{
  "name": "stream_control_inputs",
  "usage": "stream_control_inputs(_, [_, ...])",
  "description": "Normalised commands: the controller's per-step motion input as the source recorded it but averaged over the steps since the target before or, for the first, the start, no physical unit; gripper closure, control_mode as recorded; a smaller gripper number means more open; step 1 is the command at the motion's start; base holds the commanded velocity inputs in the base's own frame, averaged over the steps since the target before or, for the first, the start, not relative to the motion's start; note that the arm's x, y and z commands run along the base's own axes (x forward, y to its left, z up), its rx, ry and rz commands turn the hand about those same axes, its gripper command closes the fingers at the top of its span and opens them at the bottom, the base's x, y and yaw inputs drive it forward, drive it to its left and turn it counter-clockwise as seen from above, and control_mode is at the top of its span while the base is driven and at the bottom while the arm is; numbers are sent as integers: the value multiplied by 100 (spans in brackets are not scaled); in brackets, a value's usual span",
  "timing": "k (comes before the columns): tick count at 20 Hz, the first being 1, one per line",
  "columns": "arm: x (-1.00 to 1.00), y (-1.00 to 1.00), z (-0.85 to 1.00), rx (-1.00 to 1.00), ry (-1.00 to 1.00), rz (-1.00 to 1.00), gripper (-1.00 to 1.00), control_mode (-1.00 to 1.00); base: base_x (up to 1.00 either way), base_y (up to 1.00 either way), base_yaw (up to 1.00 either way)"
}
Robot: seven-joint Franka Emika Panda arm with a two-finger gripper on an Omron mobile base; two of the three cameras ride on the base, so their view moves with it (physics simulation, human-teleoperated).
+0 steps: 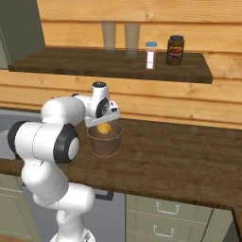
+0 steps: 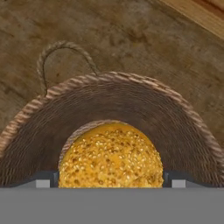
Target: Open the cabinet, pick up the bread from the cabinet and place it in the basket. Then move the basket to the dining counter.
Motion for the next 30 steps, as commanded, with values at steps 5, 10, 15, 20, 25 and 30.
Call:
stream_control_inputs(5, [18,-17,-18,0,7,-5,100,-100,0,0,0])
stream_control_inputs(10, [8,2,-40,0,1,-4,100,-100,0,0,0])
stream_control_inputs(15, [4,0,-37,0,0,-1,100,-100,0,0,0])
stream_control_inputs(20, [0,0,-7,0,0,0,100,-100,0,0,0])
stream_control_inputs(25, [0,0,0,0,0,0,-100,-100,0,0,0])
stream_control_inputs(30, [0,0,5,0,0,0,-100,-100,0,0,0])
